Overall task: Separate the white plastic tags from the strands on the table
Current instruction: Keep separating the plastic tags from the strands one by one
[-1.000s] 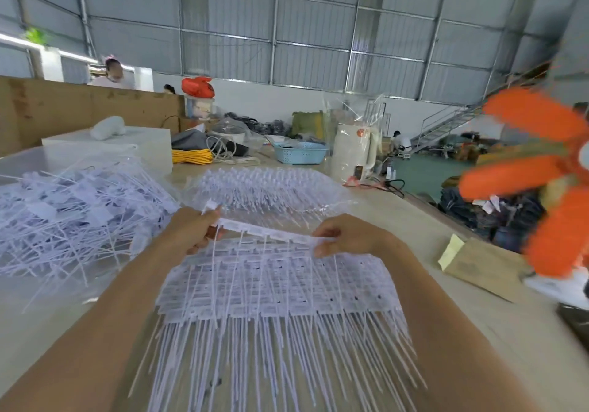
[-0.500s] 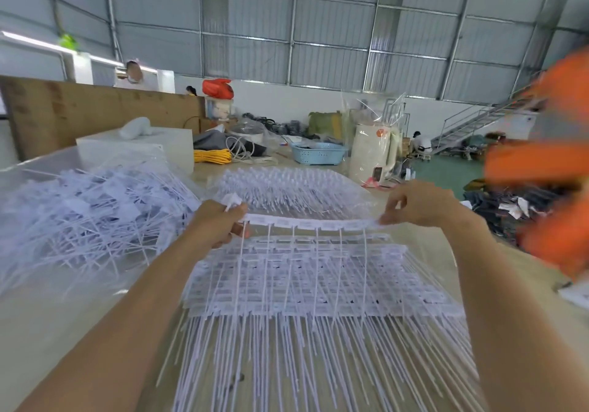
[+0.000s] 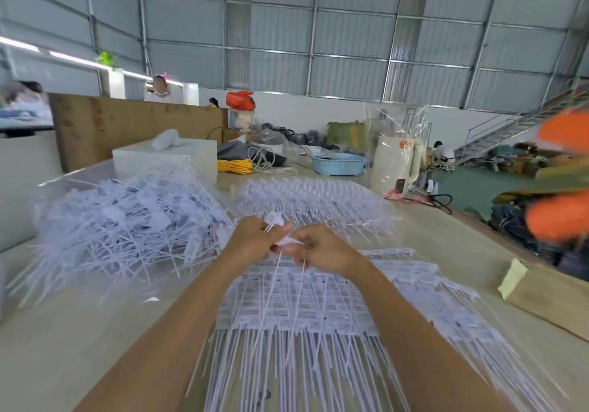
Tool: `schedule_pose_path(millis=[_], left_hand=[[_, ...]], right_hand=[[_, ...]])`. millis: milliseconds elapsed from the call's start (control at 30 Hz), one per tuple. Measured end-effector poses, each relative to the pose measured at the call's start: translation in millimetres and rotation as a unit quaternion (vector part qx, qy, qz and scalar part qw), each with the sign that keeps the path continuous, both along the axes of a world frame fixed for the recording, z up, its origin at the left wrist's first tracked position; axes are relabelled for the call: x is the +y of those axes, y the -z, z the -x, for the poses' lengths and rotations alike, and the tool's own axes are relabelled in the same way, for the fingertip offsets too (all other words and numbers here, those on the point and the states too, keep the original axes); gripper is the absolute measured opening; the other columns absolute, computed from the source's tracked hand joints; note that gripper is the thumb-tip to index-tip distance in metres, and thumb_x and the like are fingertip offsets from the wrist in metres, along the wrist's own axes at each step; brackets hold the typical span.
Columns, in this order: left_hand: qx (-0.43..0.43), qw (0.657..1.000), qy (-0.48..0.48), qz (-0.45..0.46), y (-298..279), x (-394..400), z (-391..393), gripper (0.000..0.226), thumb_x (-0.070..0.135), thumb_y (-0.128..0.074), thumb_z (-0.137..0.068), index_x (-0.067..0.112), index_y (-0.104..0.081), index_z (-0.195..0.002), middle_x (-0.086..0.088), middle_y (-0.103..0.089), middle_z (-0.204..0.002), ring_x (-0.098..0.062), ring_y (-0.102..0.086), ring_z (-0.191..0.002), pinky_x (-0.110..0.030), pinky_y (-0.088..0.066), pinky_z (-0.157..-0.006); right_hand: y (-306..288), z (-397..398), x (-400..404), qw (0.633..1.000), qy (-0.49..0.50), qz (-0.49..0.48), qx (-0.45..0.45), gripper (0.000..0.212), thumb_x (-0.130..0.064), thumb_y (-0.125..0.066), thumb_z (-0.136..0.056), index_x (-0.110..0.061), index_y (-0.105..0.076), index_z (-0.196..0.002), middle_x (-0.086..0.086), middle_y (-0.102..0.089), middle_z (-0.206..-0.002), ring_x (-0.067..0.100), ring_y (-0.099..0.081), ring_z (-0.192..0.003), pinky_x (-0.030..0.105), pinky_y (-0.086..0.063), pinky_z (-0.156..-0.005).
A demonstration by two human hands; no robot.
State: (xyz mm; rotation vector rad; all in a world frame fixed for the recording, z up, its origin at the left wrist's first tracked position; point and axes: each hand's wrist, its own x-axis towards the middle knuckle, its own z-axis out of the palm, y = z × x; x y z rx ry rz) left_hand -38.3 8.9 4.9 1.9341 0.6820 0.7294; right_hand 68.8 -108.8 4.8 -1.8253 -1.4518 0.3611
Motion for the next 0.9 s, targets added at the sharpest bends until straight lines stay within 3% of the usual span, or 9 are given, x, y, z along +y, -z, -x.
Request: schedule_pose_path(millis=[67, 167, 233, 300, 333, 467, 667, 800, 900], left_hand=[[-0.023, 0.997, -0.07, 0.01, -6.2, 2.8, 1.6, 0.031, 0.033, -0.074, -0.08, 0.01, -0.055, -0.085, -0.003, -0.06, -0.077, -0.01, -0.056, -0.057, -0.021, -0.039, -0.05], [-0.128, 0.983, -0.108, 0.074, -21.4, 2.3, 1.9, 0.055, 0.012, -0.069, -0.079, 0.014, -0.037, -0.123, -0.001, -0.051, -0.091, -0.019, -0.053, -0.073, -0.026, -0.039, -0.057], [-0.216, 0.946, 0.003, 0.241, -32.5, 2.4, 3.9, 0.033, 0.007, -0.059, -0.084, 0.019, -0.04, -0.108, -0.002, -0.051, -0.072, -0.013, -0.043, -0.046, -0.019, -0.03, -0.036], [-0.198, 0.874, 0.098, 0.432, -35.2, -0.2, 8.2, 0.016, 0.011, -0.051, -0.09, 0.021, -0.038, -0.087, -0.004, -0.046, -0.06, -0.007, -0.03, -0.032, -0.013, -0.018, -0.025], [-0.162, 0.869, 0.108, 0.454, -32.1, -0.6, 8.8, 0.013, 0.014, -0.049, -0.091, 0.02, -0.039, -0.087, -0.005, -0.044, -0.06, -0.007, -0.03, -0.031, -0.011, -0.016, -0.025], [-0.014, 0.925, 0.073, 0.372, -8.3, -4.0, 0.3, 0.006, 0.018, -0.056, -0.09, 0.014, -0.051, -0.09, -0.005, -0.041, -0.063, -0.008, -0.036, -0.03, -0.01, -0.017, -0.027], [-0.033, 0.928, 0.155, 0.337, -3.9, -15.4, -9.1, 0.026, 0.031, -0.036, -0.088, 0.013, -0.048, -0.075, -0.007, -0.047, -0.067, -0.01, -0.029, -0.036, -0.009, -0.014, -0.031], [-0.042, 0.937, 0.16, 0.308, 2.7, -14.8, -8.9, 0.066, 0.064, -0.029, -0.093, 0.006, -0.057, -0.078, -0.009, -0.051, -0.062, -0.01, -0.03, -0.029, -0.01, -0.013, -0.033], [0.004, 0.978, 0.121, 0.171, 7.3, -16.4, -7.7, 0.053, 0.057, -0.047, -0.091, 0.008, -0.062, -0.081, -0.005, -0.055, -0.062, -0.01, -0.039, -0.033, -0.013, -0.021, -0.035]], right_hand=[[6.0, -3.0, 0.9, 0.999, 0.022, -0.035, 0.01, 0.026, -0.015, -0.062, -0.09, 0.005, -0.06, -0.073, 0.008, -0.056, -0.065, 0.014, -0.053, -0.055, 0.032, -0.047, -0.06], [9.6, -7.1, -2.4, 0.994, 0.038, -0.087, 0.051, 0.017, -0.013, -0.062, -0.09, -0.002, -0.064, -0.077, 0.006, -0.056, -0.066, 0.017, -0.052, -0.06, 0.034, -0.045, -0.063], [8.2, -7.5, -4.1, 0.99, 0.038, -0.115, 0.068, 0.016, -0.012, -0.061, -0.09, -0.001, -0.064, -0.079, 0.005, -0.057, -0.065, 0.015, -0.053, -0.059, 0.03, -0.046, -0.062], [6.4, -7.5, -6.8, 0.986, 0.02, -0.139, 0.091, 0.015, -0.009, -0.059, -0.091, -0.004, -0.063, -0.077, 0.004, -0.057, -0.063, 0.011, -0.054, -0.056, 0.022, -0.046, -0.058], [5.8, -7.6, -8.7, 0.983, 0.009, -0.148, 0.106, 0.017, -0.008, -0.058, -0.091, -0.006, -0.062, -0.075, 0.003, -0.057, -0.063, 0.009, -0.054, -0.055, 0.019, -0.045, -0.057], [3.9, -8.6, -15.1, 0.976, -0.015, -0.156, 0.154, 0.018, -0.009, -0.058, -0.091, -0.013, -0.062, -0.074, 0.0, -0.058, -0.062, 0.005, -0.054, -0.054, 0.013, -0.043, -0.056], [6.2, -3.3, -8.7, 0.985, -0.007, -0.128, 0.113, 0.022, -0.008, -0.057, -0.092, -0.018, -0.063, -0.073, 0.0, -0.059, -0.063, 0.003, -0.053, -0.054, 0.019, -0.047, -0.059], [7.8, -2.7, -6.9, 0.989, 0.001, -0.132, 0.072, 0.021, -0.009, -0.059, -0.091, -0.017, -0.064, -0.072, -0.002, -0.063, -0.066, 0.0, -0.054, -0.053, 0.016, -0.045, -0.054], [10.4, -1.9, -4.7, 0.99, 0.013, -0.132, 0.041, 0.016, -0.006, -0.063, -0.088, -0.01, -0.067, -0.073, -0.014, -0.063, -0.059, -0.005, -0.055, -0.05, 0.01, -0.042, -0.05]])
